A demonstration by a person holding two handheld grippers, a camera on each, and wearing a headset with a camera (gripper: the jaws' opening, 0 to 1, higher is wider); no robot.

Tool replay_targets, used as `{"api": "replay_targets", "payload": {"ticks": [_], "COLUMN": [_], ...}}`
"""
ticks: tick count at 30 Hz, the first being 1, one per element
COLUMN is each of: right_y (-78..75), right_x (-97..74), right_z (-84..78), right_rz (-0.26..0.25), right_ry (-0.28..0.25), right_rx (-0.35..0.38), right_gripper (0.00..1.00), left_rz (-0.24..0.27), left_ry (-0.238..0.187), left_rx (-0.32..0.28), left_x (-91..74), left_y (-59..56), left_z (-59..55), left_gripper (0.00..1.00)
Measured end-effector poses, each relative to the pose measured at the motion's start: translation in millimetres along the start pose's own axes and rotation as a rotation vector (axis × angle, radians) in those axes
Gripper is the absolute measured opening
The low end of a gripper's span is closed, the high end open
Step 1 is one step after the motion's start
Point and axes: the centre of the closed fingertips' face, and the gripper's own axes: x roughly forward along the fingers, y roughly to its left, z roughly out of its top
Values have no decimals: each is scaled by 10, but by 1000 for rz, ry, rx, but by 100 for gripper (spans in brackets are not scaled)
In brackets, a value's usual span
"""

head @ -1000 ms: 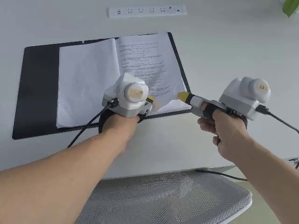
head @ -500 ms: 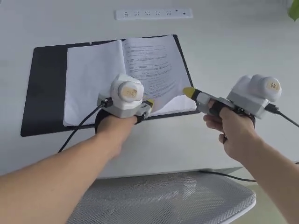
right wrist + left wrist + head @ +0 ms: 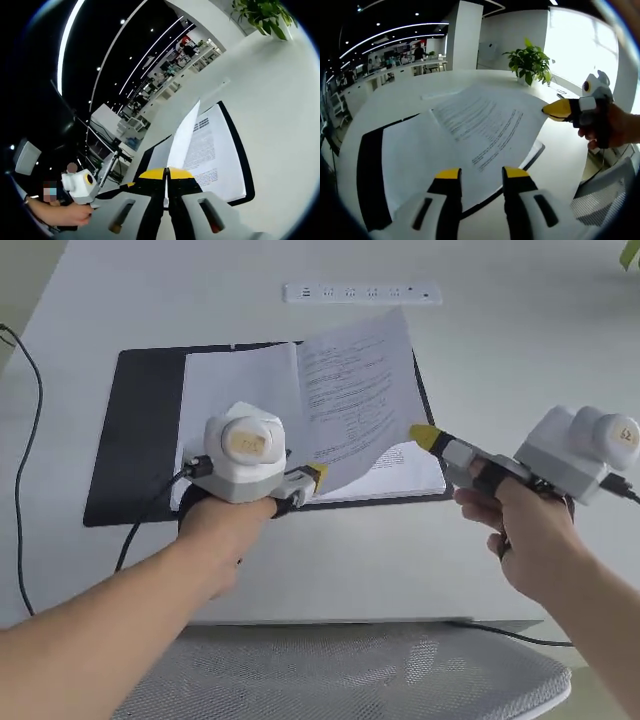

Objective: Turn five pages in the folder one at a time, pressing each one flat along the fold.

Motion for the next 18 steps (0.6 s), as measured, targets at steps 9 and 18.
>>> {"api": "replay_targets", "payload": {"ticks": [9,18], "right_y": [302,685], "right_x": [96,278], "right_z": [-57,-165], "right_rz": [50,117], "right_ry": [8,38], "right_rx": [-48,-77], "right_gripper": [0,0], "left_rz": [10,13], "left_ry": [-16,-24], "left_rx": [-3,4], "left_x": [-474,-886], "left_y": [163,252], "left_z": [97,154], "left_gripper": [33,33]}}
